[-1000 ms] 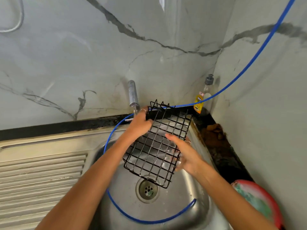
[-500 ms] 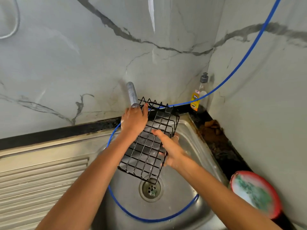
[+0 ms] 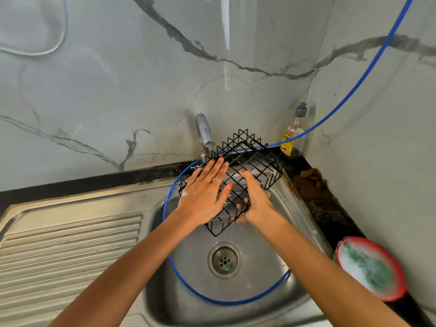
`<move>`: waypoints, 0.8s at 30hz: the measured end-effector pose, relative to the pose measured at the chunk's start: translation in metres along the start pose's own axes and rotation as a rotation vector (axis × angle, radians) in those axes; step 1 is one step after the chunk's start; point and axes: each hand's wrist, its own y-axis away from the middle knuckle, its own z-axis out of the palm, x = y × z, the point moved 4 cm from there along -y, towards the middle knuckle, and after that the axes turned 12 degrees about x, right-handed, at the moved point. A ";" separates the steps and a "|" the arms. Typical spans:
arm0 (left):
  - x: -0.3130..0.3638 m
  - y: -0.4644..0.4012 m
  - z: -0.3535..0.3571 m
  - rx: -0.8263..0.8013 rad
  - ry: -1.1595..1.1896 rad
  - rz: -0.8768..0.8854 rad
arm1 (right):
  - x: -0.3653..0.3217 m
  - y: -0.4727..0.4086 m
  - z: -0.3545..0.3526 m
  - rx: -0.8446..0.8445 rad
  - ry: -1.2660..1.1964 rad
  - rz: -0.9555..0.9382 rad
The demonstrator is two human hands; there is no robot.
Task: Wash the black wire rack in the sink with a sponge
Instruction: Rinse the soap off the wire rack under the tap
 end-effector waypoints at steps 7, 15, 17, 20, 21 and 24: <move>0.016 -0.066 0.016 -0.044 0.060 -0.030 | -0.009 -0.016 -0.017 0.080 -0.039 -0.032; 0.003 -0.132 0.041 -0.118 0.332 -0.008 | 0.004 -0.034 -0.029 0.019 0.125 -0.067; -0.002 -0.139 0.044 -0.117 0.435 -0.051 | 0.007 -0.038 -0.033 0.006 0.143 -0.059; -0.003 -0.141 0.044 -0.089 0.519 -0.088 | 0.007 -0.043 -0.033 0.011 0.167 -0.062; -0.003 -0.139 0.044 -0.071 0.542 -0.105 | 0.006 -0.042 -0.033 0.024 0.172 -0.072; -0.005 -0.122 0.040 -0.049 0.586 -0.174 | 0.004 -0.043 -0.031 0.047 0.187 -0.085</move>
